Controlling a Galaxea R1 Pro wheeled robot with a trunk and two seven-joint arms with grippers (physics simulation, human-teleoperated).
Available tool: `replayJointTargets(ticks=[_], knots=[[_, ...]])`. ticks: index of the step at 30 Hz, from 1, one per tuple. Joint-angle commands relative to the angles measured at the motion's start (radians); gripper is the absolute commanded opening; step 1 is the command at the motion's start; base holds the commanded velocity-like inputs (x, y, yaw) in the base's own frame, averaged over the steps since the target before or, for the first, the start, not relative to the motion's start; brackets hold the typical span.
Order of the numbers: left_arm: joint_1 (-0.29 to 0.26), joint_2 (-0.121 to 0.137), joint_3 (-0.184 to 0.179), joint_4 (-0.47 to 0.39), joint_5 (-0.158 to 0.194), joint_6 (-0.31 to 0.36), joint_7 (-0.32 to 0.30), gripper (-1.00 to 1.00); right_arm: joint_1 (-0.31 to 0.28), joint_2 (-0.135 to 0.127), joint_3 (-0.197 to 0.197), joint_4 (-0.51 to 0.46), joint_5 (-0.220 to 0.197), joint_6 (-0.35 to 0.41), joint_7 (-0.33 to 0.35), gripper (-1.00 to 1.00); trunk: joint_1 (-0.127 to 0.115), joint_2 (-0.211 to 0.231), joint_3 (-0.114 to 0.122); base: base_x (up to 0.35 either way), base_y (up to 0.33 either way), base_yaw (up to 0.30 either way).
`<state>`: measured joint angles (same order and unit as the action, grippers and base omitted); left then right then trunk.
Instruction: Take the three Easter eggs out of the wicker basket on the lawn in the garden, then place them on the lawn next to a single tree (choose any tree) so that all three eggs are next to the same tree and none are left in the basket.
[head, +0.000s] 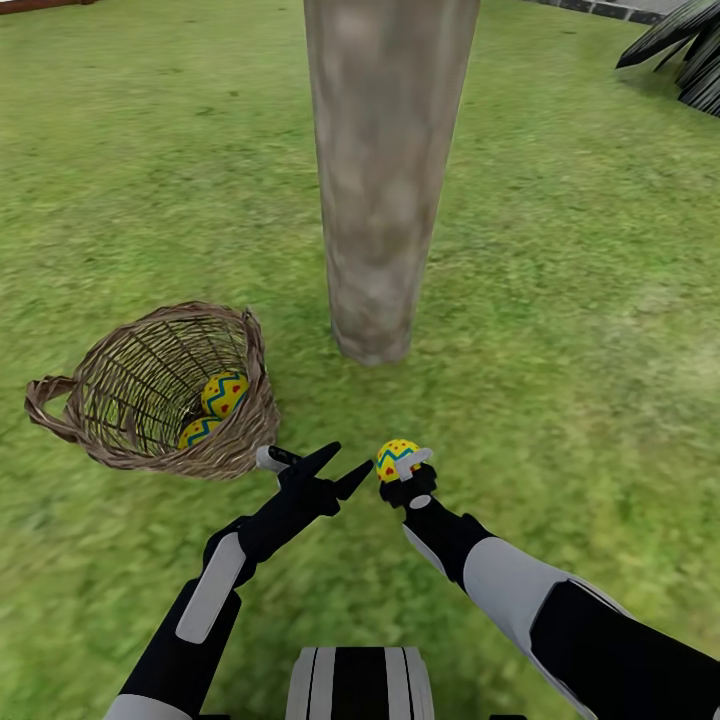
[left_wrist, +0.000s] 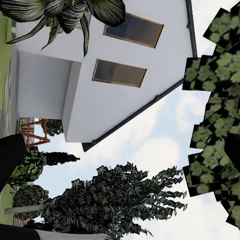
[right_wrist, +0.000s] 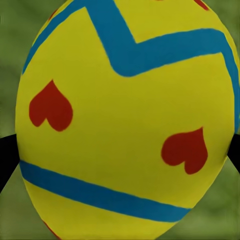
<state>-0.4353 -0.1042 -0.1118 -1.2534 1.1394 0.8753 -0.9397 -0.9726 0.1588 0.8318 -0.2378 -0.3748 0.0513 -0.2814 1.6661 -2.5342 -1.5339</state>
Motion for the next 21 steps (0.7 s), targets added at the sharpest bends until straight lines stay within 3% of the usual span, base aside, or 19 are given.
replayJointTargets(ticks=[1,2,3,11,21], knots=[[0.000,0.000,0.000,0.000,0.003,0.005,-0.001,1.00,0.000,-0.001,0.006,0.000,-0.021,0.008,-0.007,-1.00,0.000,0.000,-0.001,0.000,0.000,0.000],[0.000,0.000,0.000,0.000,0.003,0.005,-0.001,1.00,0.000,0.000,0.006,0.000,-0.022,0.009,-0.007,-1.00,0.000,0.000,-0.001,0.000,0.000,0.000],[0.000,0.000,0.000,0.000,0.003,0.005,-0.001,1.00,0.000,0.000,0.006,0.001,-0.022,0.010,-0.007,1.00,0.000,0.000,-0.001,0.000,0.000,0.000],[0.000,0.000,0.000,0.002,0.003,0.004,-0.001,1.00,0.000,-0.001,0.006,0.000,-0.022,0.011,-0.007,1.00,0.000,0.000,-0.001,0.000,0.000,0.000],[0.000,-0.002,0.000,0.001,0.003,0.004,-0.001,1.00,0.000,-0.001,0.006,0.000,-0.022,0.010,-0.007,1.00,-0.004,0.002,0.038,0.000,0.000,0.000]])
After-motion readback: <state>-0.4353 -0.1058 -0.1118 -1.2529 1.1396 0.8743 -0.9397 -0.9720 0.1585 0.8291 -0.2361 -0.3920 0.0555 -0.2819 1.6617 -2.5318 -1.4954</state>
